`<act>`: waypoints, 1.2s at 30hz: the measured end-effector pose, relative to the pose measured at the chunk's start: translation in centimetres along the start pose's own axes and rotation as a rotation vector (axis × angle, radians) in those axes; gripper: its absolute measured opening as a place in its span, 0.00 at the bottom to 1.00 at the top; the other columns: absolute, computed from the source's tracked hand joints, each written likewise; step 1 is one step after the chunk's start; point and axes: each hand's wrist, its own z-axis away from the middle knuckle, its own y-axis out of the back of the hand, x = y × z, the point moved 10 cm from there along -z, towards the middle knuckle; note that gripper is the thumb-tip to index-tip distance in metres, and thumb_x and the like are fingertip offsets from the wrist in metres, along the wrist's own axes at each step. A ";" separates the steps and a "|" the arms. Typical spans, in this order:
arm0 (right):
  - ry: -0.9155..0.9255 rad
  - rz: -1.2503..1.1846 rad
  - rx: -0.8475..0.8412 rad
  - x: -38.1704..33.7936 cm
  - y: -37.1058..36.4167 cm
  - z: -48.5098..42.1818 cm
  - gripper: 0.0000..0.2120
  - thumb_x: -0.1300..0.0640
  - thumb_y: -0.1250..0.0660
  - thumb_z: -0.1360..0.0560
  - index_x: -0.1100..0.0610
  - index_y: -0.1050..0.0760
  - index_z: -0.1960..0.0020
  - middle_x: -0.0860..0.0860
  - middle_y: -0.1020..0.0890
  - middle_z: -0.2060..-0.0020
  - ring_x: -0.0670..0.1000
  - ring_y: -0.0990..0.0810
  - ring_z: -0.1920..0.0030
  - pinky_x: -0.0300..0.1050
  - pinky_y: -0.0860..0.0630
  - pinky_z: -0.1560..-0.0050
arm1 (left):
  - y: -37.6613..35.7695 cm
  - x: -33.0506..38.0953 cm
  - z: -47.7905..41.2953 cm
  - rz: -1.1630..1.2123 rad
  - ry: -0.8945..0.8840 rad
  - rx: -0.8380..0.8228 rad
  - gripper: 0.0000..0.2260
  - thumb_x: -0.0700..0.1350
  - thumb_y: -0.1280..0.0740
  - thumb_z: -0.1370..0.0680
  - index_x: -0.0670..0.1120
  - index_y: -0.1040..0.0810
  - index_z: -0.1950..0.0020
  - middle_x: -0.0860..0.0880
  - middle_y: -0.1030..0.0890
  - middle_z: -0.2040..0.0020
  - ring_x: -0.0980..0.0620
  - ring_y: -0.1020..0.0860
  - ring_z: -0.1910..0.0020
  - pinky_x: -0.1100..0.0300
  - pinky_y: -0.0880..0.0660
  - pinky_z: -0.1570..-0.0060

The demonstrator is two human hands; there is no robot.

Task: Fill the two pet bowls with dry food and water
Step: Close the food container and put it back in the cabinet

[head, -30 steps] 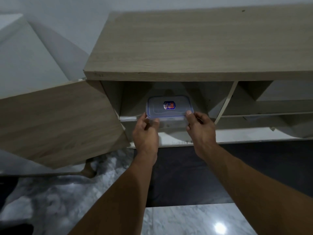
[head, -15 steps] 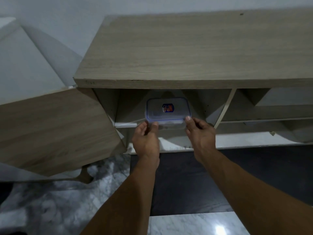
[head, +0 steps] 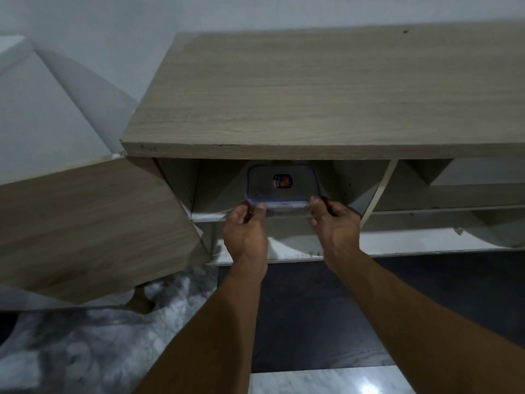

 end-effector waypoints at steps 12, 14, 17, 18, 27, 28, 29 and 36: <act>-0.030 0.040 0.026 0.3 0.1 -0.8 0.05 0.50 0.25 0.28 0.51 0.19 0.59 0.50 0.16 0.61 0.54 0.18 0.53 0.61 0.22 0.40 | -0.1 0.1 -0.4 -0.001 -0.008 -0.006 0.16 0.40 0.29 0.24 0.41 0.23 0.37 0.47 0.19 0.41 0.53 0.21 0.43 0.64 0.28 0.42; -0.022 0.083 0.022 -0.3 0.1 -0.1 0.06 0.50 0.27 0.26 0.51 0.20 0.59 0.50 0.16 0.62 0.53 0.18 0.54 0.57 0.21 0.41 | 0.3 0.1 -0.2 -0.013 -0.012 0.013 0.18 0.41 0.28 0.25 0.41 0.24 0.35 0.47 0.20 0.40 0.52 0.22 0.41 0.64 0.28 0.41; -0.012 0.224 0.047 -1.6 0.7 2.2 0.06 0.52 0.31 0.22 0.53 0.21 0.56 0.53 0.16 0.58 0.55 0.18 0.49 0.53 0.23 0.40 | 1.6 0.4 0.6 -0.098 -0.025 0.038 0.17 0.41 0.28 0.25 0.42 0.23 0.37 0.48 0.20 0.42 0.51 0.22 0.41 0.60 0.26 0.38; 0.002 0.321 0.032 -2.1 0.7 3.4 0.06 0.53 0.32 0.22 0.55 0.21 0.54 0.54 0.16 0.56 0.54 0.20 0.49 0.50 0.24 0.41 | 2.4 0.7 1.0 -0.154 -0.040 0.046 0.15 0.41 0.28 0.24 0.42 0.22 0.39 0.48 0.19 0.43 0.51 0.21 0.43 0.58 0.25 0.38; 0.264 0.938 -0.506 -7.5 -11.7 17.3 0.13 0.53 0.35 0.21 0.51 0.24 0.64 0.56 0.14 0.61 0.58 0.16 0.56 0.50 0.21 0.54 | 17.4 13.4 6.1 -0.836 -0.316 0.313 0.13 0.47 0.38 0.18 0.40 0.19 0.52 0.45 0.22 0.62 0.51 0.29 0.64 0.61 0.37 0.62; 0.332 0.948 -0.572 -8.9 -14.3 19.4 0.11 0.55 0.36 0.21 0.52 0.23 0.61 0.56 0.15 0.59 0.59 0.17 0.55 0.51 0.22 0.54 | 19.1 15.8 6.2 -0.884 -0.354 0.338 0.13 0.46 0.40 0.17 0.40 0.20 0.50 0.45 0.24 0.61 0.50 0.30 0.63 0.62 0.39 0.62; 0.400 0.953 -0.624 -10.5 -16.7 21.2 0.07 0.58 0.37 0.22 0.53 0.22 0.57 0.57 0.15 0.56 0.59 0.17 0.53 0.53 0.22 0.53 | 20.6 18.2 6.2 -0.902 -0.401 0.357 0.13 0.45 0.42 0.17 0.39 0.20 0.49 0.44 0.23 0.59 0.46 0.28 0.62 0.61 0.40 0.62; 0.850 1.258 -0.760 -16.5 -30.0 28.7 0.29 0.63 0.36 0.27 0.58 0.34 0.26 0.56 0.30 0.27 0.59 0.32 0.28 0.50 0.36 0.32 | 26.2 26.9 0.8 -1.291 -0.619 0.153 0.26 0.35 0.36 0.24 0.41 0.34 0.26 0.40 0.34 0.26 0.41 0.36 0.27 0.50 0.37 0.30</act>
